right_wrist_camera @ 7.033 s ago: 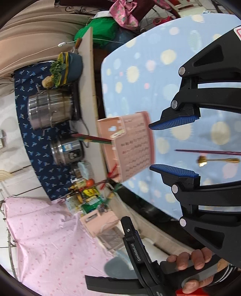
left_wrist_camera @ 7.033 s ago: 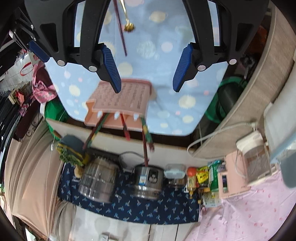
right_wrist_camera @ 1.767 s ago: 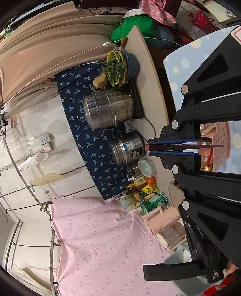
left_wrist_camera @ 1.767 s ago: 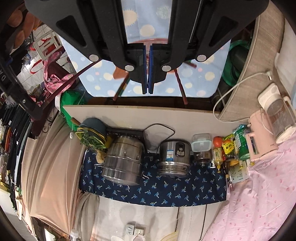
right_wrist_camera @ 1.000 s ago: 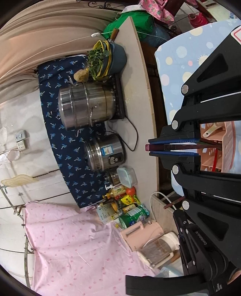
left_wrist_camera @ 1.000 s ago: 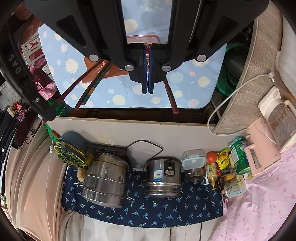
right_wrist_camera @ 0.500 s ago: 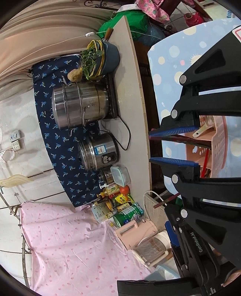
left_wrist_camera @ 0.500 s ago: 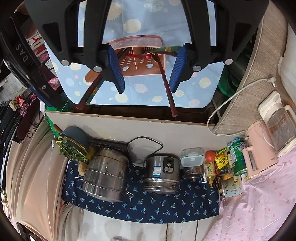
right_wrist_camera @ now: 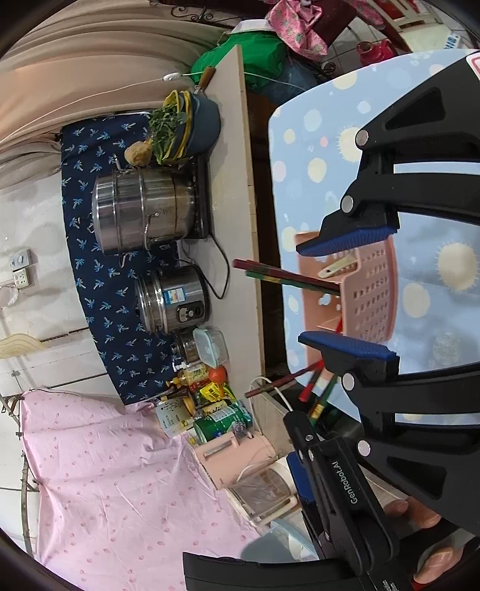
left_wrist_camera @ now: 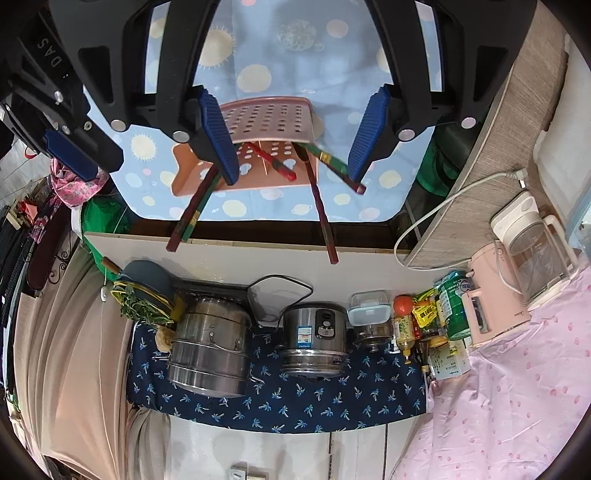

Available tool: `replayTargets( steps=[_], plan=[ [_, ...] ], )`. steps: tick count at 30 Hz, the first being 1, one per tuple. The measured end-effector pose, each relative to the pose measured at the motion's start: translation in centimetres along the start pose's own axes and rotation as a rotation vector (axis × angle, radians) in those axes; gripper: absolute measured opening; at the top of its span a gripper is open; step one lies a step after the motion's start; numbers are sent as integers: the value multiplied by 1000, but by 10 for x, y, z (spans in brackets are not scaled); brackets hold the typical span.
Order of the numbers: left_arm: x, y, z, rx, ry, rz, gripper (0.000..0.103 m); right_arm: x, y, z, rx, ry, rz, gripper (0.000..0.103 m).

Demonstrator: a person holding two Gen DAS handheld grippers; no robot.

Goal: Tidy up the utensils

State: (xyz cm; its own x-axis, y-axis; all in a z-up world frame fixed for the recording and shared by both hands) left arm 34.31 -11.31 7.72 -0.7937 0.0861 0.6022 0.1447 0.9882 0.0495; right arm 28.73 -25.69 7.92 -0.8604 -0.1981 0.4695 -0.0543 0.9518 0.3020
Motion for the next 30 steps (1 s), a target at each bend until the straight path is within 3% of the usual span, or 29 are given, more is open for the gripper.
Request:
replayTargets(
  steps=[18, 23, 30],
  plan=[
    [22, 4, 68, -3, 54, -31, 66, 37, 7, 63, 61, 90, 107, 49],
    [25, 7, 86, 0, 66, -45, 73, 41, 10, 77, 86, 111, 125, 52],
    [27, 8, 108, -8, 95, -56, 76, 46, 9, 92, 76, 129, 126, 53]
  ],
)
Point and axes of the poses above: each gripper's, at about its wrist camera, not at the fingertips, and x roughly against the way its jaws point, y to its left, z to its underside, the point moved 10 cm from there along -x, roughly the way its jaws point, and after that the axes turned 9 degrees about -z, right-handed, at the moved point
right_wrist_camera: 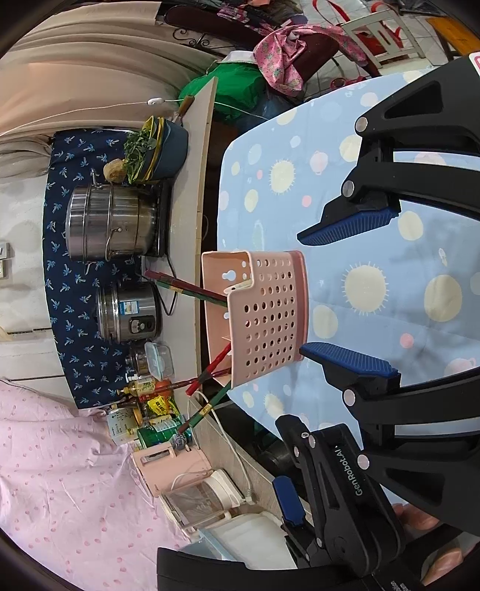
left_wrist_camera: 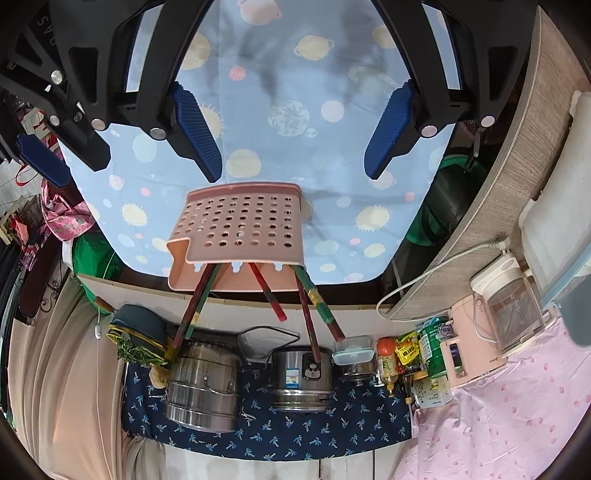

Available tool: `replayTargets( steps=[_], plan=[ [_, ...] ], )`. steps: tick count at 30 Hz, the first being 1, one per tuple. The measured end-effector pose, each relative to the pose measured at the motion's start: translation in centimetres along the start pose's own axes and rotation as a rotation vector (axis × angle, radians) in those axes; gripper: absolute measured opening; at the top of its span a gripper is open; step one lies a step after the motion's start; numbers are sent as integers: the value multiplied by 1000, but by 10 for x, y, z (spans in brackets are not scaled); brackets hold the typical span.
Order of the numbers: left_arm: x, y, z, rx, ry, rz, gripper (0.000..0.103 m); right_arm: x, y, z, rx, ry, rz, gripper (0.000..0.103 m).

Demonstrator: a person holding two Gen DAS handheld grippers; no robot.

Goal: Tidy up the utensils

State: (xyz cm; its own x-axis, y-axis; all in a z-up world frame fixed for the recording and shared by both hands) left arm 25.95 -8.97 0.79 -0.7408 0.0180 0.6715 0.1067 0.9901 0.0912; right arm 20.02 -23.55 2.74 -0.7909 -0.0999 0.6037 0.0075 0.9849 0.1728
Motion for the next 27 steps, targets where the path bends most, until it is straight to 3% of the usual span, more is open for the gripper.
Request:
replayTargets(
  steps=[6, 9, 11, 21, 23, 27],
  plan=[
    [0, 2, 14, 5, 20, -6, 78, 2, -2, 12, -16, 9, -7, 57],
    [0, 3, 20, -5, 22, -17, 79, 3, -3, 18, -23, 10, -4, 66],
    [0, 2, 23, -10, 24, -20, 80, 3, -5, 21, -30, 15, -8, 78],
    [-2, 4, 36, -20, 39, -38, 85, 1, -15, 36, -68, 52, 5, 86],
    [-2, 4, 39, -22, 42, -41, 87, 0, -17, 39, -75, 59, 9, 96],
    [-4, 1, 43, -31, 45, -45, 91, -3, -19, 45, -84, 79, 5, 97]
  ],
)
Point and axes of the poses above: each gripper's, at about its wrist camera, not at the fingertips, and x roughly against the way its jaws point, y to its left, z to its underside, the point moved 10 cm from there along -x, roughly the way its jaws point, and after that the axes turned 9 degrees about -z, right-handed, at the moved point
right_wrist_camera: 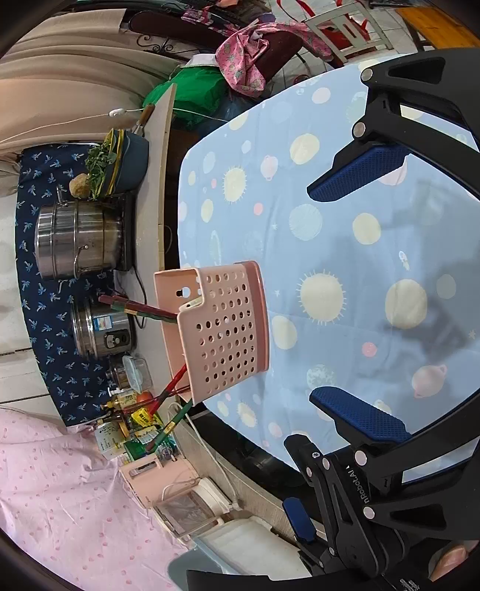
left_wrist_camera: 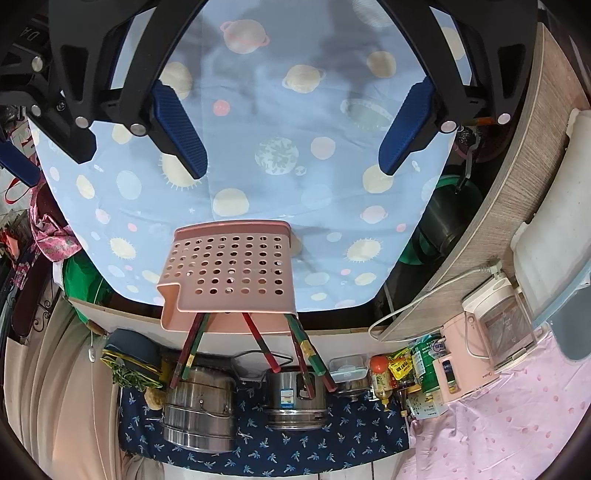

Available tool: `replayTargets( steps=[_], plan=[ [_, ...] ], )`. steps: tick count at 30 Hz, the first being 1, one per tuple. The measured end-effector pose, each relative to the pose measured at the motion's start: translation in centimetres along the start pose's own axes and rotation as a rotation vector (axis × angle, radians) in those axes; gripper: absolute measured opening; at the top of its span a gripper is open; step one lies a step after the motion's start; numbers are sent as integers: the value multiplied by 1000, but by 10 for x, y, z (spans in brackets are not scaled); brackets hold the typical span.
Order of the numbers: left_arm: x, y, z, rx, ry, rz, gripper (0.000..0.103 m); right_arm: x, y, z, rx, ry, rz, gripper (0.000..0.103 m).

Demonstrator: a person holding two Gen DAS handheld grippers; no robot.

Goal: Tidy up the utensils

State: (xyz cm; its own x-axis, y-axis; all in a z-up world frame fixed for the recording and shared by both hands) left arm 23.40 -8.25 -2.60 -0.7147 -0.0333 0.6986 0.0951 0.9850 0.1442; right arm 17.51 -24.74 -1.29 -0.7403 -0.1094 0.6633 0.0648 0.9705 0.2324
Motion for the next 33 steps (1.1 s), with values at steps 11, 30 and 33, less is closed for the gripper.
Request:
replayTargets(
  steps=[11, 30, 33],
  plan=[
    [-10, -2, 12, -6, 36, -16, 96, -5, -3, 6, 20, 20, 25, 97],
    [-16, -2, 12, -10, 40, -50, 96, -12, -6, 8, 15, 36, 43, 97],
    [-16, -2, 12, -10, 38, -53, 96, -13, -7, 8, 12, 38, 42, 97]
  ],
)
Point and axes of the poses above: each gripper's, at about its wrist camera, not at the fingertips, and x roughly against the way its jaws point, y to its left, z to its underside, the point moved 10 cm from there along -x, roughly the way its jaws point, and after that the axes turned 9 degrees about -z, right-handed, at the moved point
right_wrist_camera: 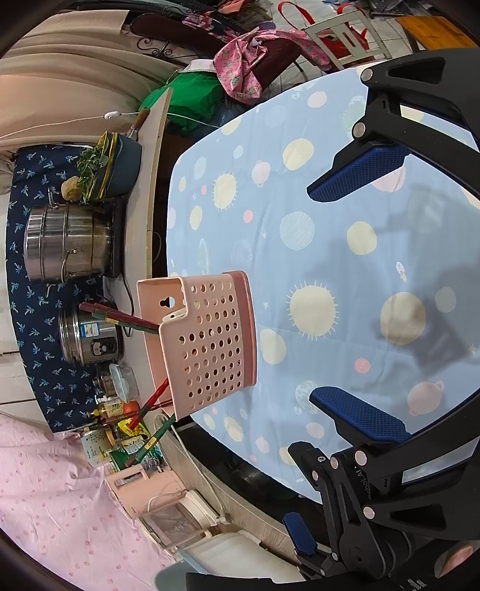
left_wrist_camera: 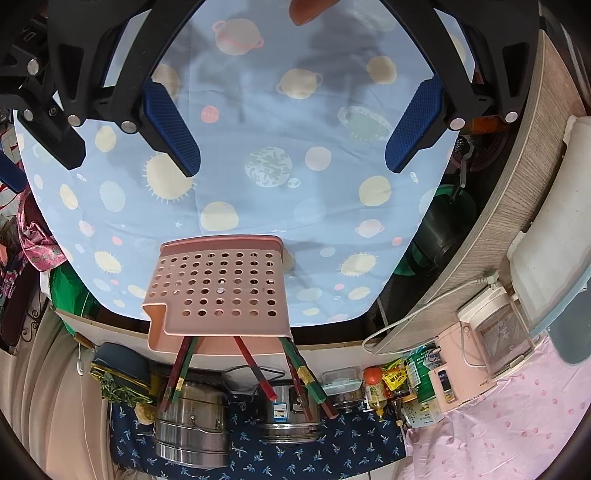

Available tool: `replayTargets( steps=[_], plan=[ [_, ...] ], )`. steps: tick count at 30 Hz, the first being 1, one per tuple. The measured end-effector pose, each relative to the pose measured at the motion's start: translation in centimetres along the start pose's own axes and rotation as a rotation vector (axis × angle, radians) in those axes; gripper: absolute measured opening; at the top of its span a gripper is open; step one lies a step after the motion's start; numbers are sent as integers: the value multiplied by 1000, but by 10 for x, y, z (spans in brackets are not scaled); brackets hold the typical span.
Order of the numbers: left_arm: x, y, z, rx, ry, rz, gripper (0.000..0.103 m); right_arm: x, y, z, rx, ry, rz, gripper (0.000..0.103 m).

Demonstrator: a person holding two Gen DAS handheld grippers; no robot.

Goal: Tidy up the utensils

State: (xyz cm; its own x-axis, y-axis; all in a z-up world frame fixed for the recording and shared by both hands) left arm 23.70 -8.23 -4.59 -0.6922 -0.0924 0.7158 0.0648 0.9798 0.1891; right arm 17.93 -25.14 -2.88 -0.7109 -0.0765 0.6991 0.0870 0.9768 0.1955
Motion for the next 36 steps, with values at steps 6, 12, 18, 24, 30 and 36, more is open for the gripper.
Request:
replayTargets(
  steps=[6, 12, 18, 24, 30, 36],
  plan=[
    [-2, 2, -1, 10, -3, -12, 96, -1, -2, -1, 0, 1, 3, 97],
    [-4, 3, 0, 18, 6, -15, 96, -3, -5, -3, 1, 2, 10, 97],
    [-6, 1, 0, 9, 18, -14, 96, -5, -8, -5, 2, 1, 18, 97],
    [-7, 2, -1, 12, 24, -12, 96, -8, -8, -5, 5, 3, 25, 97],
    [-10, 4, -1, 15, 31, -23, 96, -10, -7, -4, 7, 8, 28, 97],
    [-13, 8, -2, 22, 38, -29, 96, -11, -6, -4, 7, 10, 30, 97]
  ],
)
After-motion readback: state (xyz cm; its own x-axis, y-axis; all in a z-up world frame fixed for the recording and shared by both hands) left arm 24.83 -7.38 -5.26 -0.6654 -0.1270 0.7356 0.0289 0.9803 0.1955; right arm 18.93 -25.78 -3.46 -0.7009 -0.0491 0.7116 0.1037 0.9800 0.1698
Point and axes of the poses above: each gripper's, at about its wrist camera, not at the fingertips, and x roughly against the way its jaws point, y to its left, z to its underside, the point moved 10 cm from there along -x, roughly the way its jaws point, and after that the axes turned 9 degrees about -z, right-handed, at the moved point
